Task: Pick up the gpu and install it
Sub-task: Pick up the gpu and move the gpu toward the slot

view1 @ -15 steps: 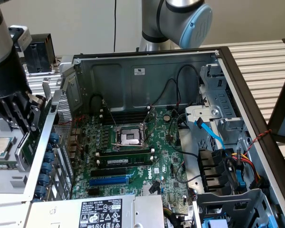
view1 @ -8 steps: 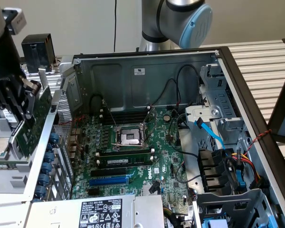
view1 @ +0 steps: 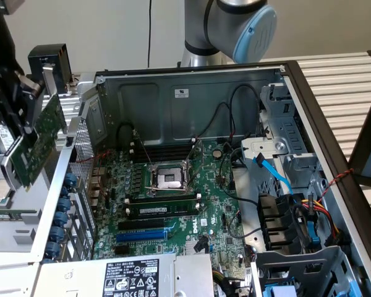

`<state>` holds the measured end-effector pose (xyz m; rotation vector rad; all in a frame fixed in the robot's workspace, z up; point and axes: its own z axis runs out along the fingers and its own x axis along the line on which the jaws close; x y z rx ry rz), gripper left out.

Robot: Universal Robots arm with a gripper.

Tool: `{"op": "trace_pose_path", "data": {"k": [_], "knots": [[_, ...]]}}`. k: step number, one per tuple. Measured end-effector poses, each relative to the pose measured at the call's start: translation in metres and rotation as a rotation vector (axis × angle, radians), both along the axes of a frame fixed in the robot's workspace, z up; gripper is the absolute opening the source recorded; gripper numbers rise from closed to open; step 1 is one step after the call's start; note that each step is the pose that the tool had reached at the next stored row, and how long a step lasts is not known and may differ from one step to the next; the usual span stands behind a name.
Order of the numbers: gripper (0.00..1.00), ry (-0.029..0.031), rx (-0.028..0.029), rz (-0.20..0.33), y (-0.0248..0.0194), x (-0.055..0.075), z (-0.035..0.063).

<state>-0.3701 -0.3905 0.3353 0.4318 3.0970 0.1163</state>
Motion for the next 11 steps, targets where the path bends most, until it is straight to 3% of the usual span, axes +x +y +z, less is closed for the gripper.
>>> {"op": "trace_pose_path", "data": {"k": [9,11], "knots": [[0.27,0.0002,-0.0001,0.000,0.0000,-0.001,0.0412],[0.27,0.0001,-0.0001,0.000,-0.0002,0.002,0.0546]]}}
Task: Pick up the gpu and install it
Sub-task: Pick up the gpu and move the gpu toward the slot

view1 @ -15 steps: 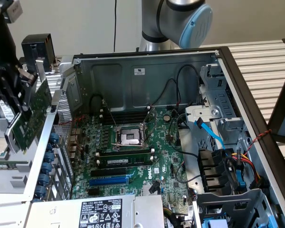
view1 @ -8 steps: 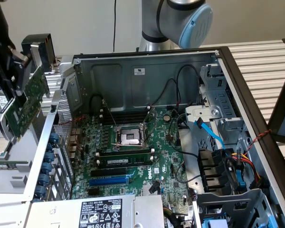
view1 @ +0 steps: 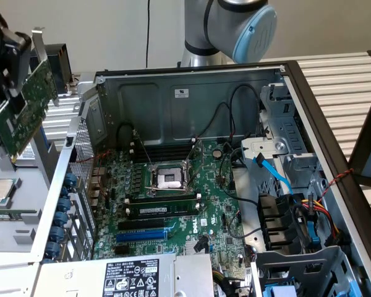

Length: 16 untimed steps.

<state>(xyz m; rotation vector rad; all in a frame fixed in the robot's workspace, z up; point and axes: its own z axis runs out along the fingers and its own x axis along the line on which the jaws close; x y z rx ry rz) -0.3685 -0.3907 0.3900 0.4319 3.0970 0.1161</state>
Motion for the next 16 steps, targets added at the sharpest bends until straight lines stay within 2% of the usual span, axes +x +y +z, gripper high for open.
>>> {"op": "trace_pose_path", "data": {"k": [6,10,11,16], "knots": [[0.27,0.0007,0.0001,0.000,-0.0030,0.020,0.0272],[0.27,0.0019,0.0003,0.000,-0.0052,0.038,0.0454],[0.27,0.0034,0.0002,0.000,-0.0062,0.046,0.0537],[0.27,0.0083,0.0002,0.000,-0.0083,0.069,0.0679]]}}
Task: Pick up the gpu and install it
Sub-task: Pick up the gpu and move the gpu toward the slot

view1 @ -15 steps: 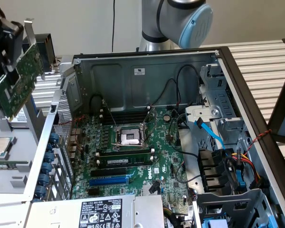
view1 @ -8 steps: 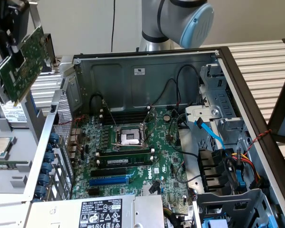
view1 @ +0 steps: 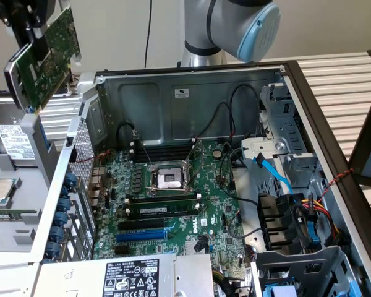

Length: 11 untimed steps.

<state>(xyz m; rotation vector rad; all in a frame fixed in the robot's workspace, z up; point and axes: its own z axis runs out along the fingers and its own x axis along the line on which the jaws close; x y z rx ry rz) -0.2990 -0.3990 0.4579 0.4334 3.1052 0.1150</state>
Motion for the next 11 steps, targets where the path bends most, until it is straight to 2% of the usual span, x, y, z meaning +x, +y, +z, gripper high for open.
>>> {"op": "trace_pose_path", "data": {"k": [7,11], "knots": [[0.27,0.0097,0.0002,0.000,-0.0030,0.030,0.0149],[0.27,0.0168,0.0000,0.000,-0.0052,0.044,0.0196]]}}
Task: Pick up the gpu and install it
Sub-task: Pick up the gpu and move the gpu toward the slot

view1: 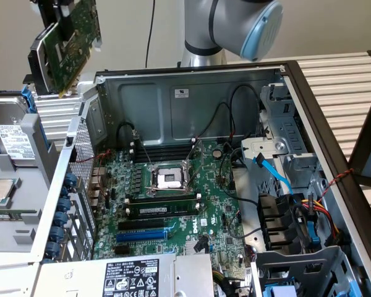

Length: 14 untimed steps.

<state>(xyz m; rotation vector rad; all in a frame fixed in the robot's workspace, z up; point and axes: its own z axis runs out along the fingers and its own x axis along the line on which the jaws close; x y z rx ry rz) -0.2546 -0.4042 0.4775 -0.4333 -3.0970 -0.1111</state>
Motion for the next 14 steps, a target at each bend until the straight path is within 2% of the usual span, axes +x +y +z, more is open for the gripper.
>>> {"op": "trace_pose_path", "data": {"k": [6,14], "knots": [[0.27,0.0043,0.0016,0.000,-0.0051,0.021,0.0038],[0.27,0.0049,0.0121,0.000,-0.0123,0.049,0.0067]]}}
